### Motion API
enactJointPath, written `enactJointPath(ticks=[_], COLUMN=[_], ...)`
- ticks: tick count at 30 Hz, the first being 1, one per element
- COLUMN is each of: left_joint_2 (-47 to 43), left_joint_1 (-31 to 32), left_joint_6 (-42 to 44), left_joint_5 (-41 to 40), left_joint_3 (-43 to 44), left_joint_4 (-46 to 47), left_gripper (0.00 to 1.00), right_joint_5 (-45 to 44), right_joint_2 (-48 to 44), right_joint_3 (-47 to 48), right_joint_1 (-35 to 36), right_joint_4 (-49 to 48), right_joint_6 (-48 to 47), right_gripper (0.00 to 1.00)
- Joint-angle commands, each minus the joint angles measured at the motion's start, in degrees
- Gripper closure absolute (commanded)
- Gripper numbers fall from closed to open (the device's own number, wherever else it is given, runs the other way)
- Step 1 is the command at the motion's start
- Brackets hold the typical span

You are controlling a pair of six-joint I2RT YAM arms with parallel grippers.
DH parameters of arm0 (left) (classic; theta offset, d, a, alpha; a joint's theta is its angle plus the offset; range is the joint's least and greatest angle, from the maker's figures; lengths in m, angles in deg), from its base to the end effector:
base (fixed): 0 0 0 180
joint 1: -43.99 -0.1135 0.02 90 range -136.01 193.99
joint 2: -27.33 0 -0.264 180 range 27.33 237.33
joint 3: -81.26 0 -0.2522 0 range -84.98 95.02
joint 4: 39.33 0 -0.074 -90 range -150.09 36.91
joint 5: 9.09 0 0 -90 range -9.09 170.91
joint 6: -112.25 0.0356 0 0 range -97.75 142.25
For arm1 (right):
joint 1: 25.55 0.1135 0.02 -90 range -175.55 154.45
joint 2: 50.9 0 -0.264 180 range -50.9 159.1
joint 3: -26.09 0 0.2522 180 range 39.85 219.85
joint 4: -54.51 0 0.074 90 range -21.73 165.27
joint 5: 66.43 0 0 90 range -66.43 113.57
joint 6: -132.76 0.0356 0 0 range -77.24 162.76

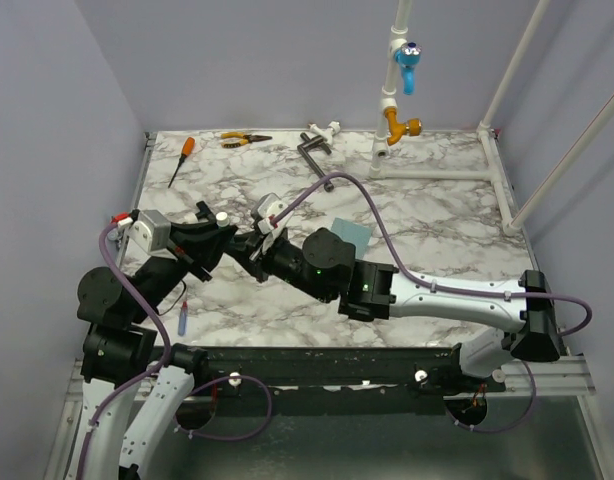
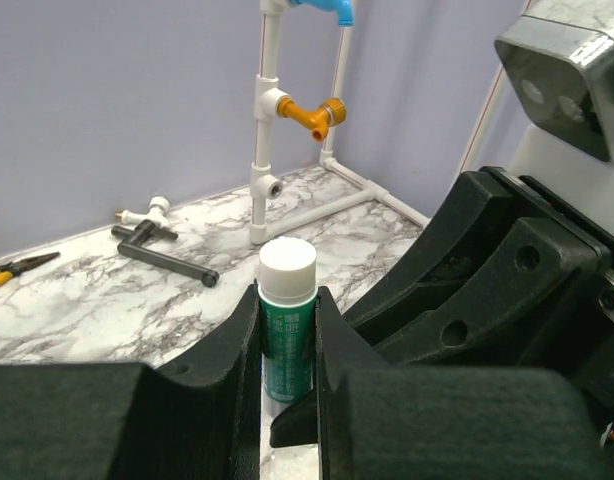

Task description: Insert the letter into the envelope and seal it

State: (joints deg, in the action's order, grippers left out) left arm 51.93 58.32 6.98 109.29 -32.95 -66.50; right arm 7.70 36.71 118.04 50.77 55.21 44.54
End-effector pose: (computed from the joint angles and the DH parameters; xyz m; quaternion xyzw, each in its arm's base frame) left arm 0.0655 -0.0342 0.4150 0.1883 0.5983 -0.3411 0.7002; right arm 0.0966 0.3557 0.4032 -0.3303 0.6003 0.3816 0.6204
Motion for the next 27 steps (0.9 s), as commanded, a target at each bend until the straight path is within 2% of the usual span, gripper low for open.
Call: enactJointPath(ticks=[1,5,7,8,10,11,12,16,19,22,24,27], left_joint_2=[-0.8,-0.6,-0.5,-0.6,-0.8,-1.0,-1.2,-1.5,-1.6,-1.2,-1.0,-1.1], left_joint_1=[0.6,0.6,0.6,0.6,0.6,0.6,0.6,0.6,0.6,0.6,0.6,0.6], left_joint_6=[-2.5,-2.6,-2.2,-2.1,-1.5,-1.4,-1.2,-2.6,-4.8,-6.2,-5.7,-5.9], left_joint_5=[3.4,3.5,3.7,3.9,4.3,4.5,5.0,10.2,17.8,20.9,22.8,23.4], left_joint_3=[-0.8,-1.0,-1.1,-1.1,-0.9,-0.7,-0.5,0.1,-0.3,-0.4,-0.3,-0.1], left_joint_4=[-3.0,-3.0,-2.9,-2.8,-2.8,-2.8,-2.7,-0.3,4.0,5.7,6.3,6.6], left_gripper=[1.00,1.00,1.00,1.00,1.00,1.00,1.00,1.00,1.00,1.00,1.00,1.00], right_joint_5=[-15.6,-18.0,-13.4,-8.3,-0.3,3.5,9.0,34.7,50.9,61.4,64.4,63.0], right_joint_2=[3.0,4.2,3.8,3.1,1.0,-0.5,-1.8,-7.7,-9.4,-8.4,-7.4,-5.8], right_joint_3=[3.5,4.8,4.1,3.4,1.2,-0.2,-1.5,-9.4,-12.4,-11.3,-10.5,-9.1], right_joint_1=[0.9,1.6,1.6,1.4,0.9,0.1,-1.4,-11.9,-15.7,-15.8,-15.8,-16.0], right_joint_4=[1.4,2.3,2.2,1.8,1.0,0.6,0.4,-6.1,-10.9,-10.5,-12.1,-11.5], right_joint_6=[-6.7,-7.7,-8.4,-8.5,-8.6,-8.1,-7.0,3.0,4.3,2.8,4.4,4.5], right_gripper=[0.99,0.99,0.99,0.92,0.49,0.37,0.28,0.13,0.13,0.13,0.12,0.13])
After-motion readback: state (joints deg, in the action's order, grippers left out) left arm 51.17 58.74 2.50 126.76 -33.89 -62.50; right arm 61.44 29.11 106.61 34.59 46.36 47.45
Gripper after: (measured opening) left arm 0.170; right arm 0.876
